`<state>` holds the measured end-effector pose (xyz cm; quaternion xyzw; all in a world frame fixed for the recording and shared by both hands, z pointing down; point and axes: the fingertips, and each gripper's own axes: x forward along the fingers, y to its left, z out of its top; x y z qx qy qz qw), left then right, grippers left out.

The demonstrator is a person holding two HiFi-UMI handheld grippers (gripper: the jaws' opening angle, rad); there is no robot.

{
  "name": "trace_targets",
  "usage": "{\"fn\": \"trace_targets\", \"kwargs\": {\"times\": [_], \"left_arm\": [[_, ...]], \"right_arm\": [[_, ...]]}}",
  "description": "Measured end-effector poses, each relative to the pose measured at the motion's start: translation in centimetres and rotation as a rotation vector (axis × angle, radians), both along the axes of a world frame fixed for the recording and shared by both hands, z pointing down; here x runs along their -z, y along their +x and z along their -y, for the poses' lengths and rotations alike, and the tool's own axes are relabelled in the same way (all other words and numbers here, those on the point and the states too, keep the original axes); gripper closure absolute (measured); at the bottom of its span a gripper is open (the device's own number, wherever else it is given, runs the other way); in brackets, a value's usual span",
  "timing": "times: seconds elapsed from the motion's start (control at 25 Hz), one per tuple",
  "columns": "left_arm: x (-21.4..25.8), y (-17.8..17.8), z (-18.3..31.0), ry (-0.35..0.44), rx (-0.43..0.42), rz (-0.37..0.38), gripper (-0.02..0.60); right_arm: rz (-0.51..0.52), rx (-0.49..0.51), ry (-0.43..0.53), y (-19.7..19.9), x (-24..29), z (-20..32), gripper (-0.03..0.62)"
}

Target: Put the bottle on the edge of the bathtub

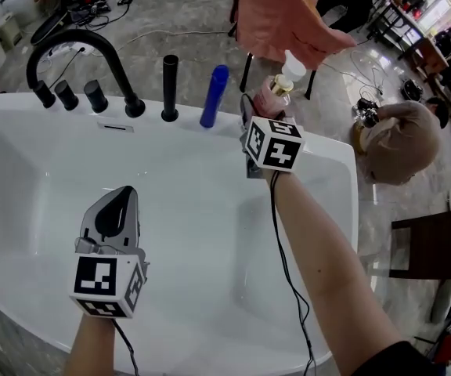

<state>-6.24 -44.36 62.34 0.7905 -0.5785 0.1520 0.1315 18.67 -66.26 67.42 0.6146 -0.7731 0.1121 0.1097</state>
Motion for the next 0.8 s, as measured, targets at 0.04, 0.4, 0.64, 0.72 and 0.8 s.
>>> {"fn": "trace_targets", "kwargs": {"times": [0.04, 0.4, 0.64, 0.72, 0.8], "left_arm": [[-0.3, 0.0, 0.0, -0.002, 0.003, -0.002, 0.566], [-1.0, 0.1, 0.0, -0.009, 0.007, -0.005, 0.566], [-1.4, 0.5, -0.1, -0.017, 0.005, -0.015, 0.566], [-1.7, 0.6, -0.2, -0.022, -0.003, -0.01, 0.566], [-2.0, 0.7, -0.4, -0.031, -0.005, -0.01, 0.566]], "right_arm": [[-0.022, 0.005, 0.017, -0.2, 0.0, 0.0, 0.367], [-0.04, -0.031, 0.069, 0.9, 0.2, 0.1, 0.362], [-0.03, 0.028, 0.074, 0.6, 0.0, 0.0, 0.349], [-0.017, 0.039, 0.063, 0.4, -0.2, -0.2, 0.325], [-0.008, 0.042, 0.05, 0.2, -0.4, -0.6, 0.298]]}}
